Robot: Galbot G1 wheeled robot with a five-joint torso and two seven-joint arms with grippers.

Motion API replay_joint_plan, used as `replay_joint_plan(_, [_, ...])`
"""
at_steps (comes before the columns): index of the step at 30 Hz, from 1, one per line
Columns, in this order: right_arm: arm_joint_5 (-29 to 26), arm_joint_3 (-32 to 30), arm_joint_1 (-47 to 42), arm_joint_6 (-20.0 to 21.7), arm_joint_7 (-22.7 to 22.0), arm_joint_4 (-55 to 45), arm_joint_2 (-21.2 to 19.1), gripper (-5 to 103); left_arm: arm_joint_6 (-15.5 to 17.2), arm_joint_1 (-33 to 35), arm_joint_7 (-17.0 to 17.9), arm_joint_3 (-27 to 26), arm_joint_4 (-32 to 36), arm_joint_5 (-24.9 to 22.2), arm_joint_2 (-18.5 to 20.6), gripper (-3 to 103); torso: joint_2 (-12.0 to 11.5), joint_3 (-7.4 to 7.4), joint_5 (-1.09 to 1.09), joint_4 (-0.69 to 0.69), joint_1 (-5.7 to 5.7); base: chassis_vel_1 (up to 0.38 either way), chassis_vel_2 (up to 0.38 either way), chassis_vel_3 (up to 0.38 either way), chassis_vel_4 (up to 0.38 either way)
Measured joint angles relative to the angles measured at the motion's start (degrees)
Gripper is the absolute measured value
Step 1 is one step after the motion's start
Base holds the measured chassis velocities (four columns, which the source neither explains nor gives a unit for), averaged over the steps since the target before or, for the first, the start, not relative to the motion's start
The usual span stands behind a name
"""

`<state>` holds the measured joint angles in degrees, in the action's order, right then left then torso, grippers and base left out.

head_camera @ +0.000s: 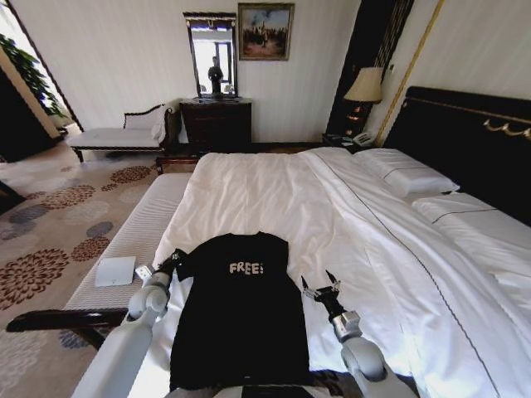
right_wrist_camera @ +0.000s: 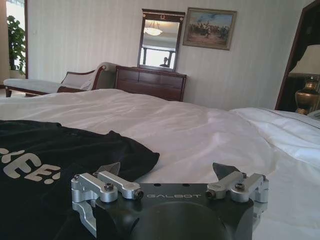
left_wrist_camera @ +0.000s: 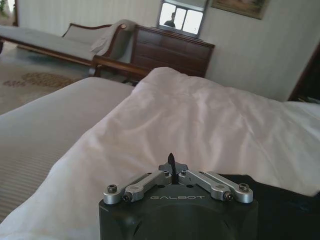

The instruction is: Fold the clothes on the bed.

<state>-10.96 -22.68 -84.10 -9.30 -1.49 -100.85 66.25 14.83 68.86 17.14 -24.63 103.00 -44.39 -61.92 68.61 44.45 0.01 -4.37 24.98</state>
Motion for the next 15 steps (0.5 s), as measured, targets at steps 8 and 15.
replay_joint_plan(8, [-0.68,-0.6,-0.13,0.01,0.1,-0.2,-0.92,100,1.55,-1.16,0.99,13.12,3.17,8.78,1.45,1,0.0,0.0,-0.02,-0.04,0.0,0.0,0.0,0.0,0.0])
replay_joint_plan(15, [-1.32,-1.7,-0.66,-0.14,0.14,-0.85,-1.3,100,1.93,-6.44,1.89,22.74,-3.45,12.94,0.6,1,0.0,0.0,-0.01,-0.05,0.0,0.0,0.0,0.0,0.0])
